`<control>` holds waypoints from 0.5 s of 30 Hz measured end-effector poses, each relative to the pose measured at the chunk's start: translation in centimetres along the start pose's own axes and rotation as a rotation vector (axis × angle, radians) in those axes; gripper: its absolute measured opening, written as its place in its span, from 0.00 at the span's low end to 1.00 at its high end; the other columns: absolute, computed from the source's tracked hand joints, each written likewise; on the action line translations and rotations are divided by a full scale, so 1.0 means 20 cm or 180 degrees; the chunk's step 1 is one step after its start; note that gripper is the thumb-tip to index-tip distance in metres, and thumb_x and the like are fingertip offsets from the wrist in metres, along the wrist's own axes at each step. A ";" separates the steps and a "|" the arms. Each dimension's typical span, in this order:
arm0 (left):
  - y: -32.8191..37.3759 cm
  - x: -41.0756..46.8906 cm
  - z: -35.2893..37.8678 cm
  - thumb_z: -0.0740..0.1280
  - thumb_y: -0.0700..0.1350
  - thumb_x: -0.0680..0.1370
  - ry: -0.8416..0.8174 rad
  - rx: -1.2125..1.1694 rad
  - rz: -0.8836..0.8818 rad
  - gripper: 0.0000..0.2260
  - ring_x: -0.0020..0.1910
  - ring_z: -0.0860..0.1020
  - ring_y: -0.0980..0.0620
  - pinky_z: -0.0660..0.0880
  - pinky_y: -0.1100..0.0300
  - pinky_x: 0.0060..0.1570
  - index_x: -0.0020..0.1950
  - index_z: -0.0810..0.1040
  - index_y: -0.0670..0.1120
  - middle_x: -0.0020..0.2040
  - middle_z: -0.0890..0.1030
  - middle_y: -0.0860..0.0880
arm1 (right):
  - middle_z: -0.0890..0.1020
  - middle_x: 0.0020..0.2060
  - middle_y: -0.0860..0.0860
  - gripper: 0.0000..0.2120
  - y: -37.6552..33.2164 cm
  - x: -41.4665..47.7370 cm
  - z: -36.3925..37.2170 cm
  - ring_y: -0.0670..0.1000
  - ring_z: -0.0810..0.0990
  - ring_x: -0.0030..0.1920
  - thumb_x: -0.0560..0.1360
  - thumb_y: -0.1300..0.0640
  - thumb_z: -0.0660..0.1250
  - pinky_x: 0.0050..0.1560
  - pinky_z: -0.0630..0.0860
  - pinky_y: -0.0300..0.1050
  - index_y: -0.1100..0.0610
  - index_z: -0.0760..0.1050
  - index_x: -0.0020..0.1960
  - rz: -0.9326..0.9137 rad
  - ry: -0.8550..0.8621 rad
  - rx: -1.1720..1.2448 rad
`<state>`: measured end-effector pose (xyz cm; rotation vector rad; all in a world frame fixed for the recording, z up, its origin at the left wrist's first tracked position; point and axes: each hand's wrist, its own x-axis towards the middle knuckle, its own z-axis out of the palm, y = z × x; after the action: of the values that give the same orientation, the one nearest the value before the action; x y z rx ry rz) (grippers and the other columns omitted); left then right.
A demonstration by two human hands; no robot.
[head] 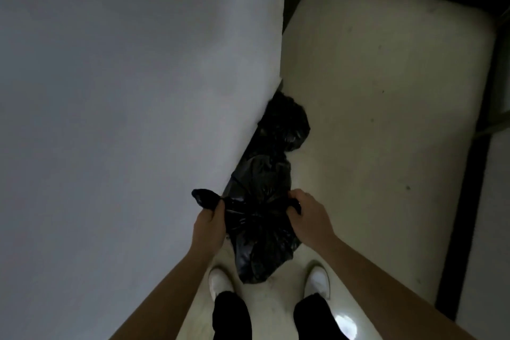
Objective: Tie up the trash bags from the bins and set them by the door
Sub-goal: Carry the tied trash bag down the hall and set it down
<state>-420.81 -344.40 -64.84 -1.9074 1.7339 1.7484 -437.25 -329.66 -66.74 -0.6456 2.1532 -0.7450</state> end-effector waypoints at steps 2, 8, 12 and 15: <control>-0.16 0.29 0.09 0.58 0.62 0.80 -0.0073 -0.0034 -0.0153 0.24 0.51 0.83 0.44 0.79 0.41 0.57 0.59 0.81 0.45 0.53 0.85 0.42 | 0.81 0.52 0.54 0.12 0.17 0.19 0.20 0.54 0.79 0.50 0.80 0.63 0.59 0.45 0.69 0.42 0.57 0.76 0.61 0.0176 -0.0019 0.0077; -0.74 1.15 0.35 0.54 0.57 0.85 -0.0147 -0.0349 -0.0568 0.21 0.53 0.82 0.46 0.82 0.55 0.42 0.70 0.74 0.47 0.60 0.82 0.45 | 0.81 0.55 0.59 0.12 0.69 0.75 0.98 0.57 0.78 0.49 0.81 0.64 0.57 0.40 0.62 0.39 0.61 0.74 0.62 0.0438 -0.0173 0.0210; -1.11 1.55 0.43 0.55 0.56 0.85 -0.0140 -0.0214 -0.0815 0.21 0.58 0.80 0.43 0.80 0.54 0.40 0.74 0.69 0.48 0.63 0.79 0.45 | 0.81 0.59 0.59 0.15 0.94 0.97 1.34 0.59 0.79 0.58 0.81 0.63 0.58 0.47 0.67 0.38 0.61 0.75 0.66 0.0623 -0.0299 0.0221; -1.37 1.73 0.47 0.59 0.56 0.83 -0.0415 0.0139 -0.0886 0.22 0.60 0.79 0.44 0.81 0.51 0.47 0.74 0.69 0.49 0.63 0.79 0.46 | 0.79 0.61 0.62 0.17 1.09 1.03 1.52 0.62 0.78 0.60 0.81 0.63 0.59 0.57 0.73 0.47 0.62 0.73 0.69 0.0893 -0.0803 0.0258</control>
<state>-416.72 -351.01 -109.19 -1.8638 1.3761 1.6760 -430.02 -336.71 -108.24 -0.3629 1.9190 -0.5635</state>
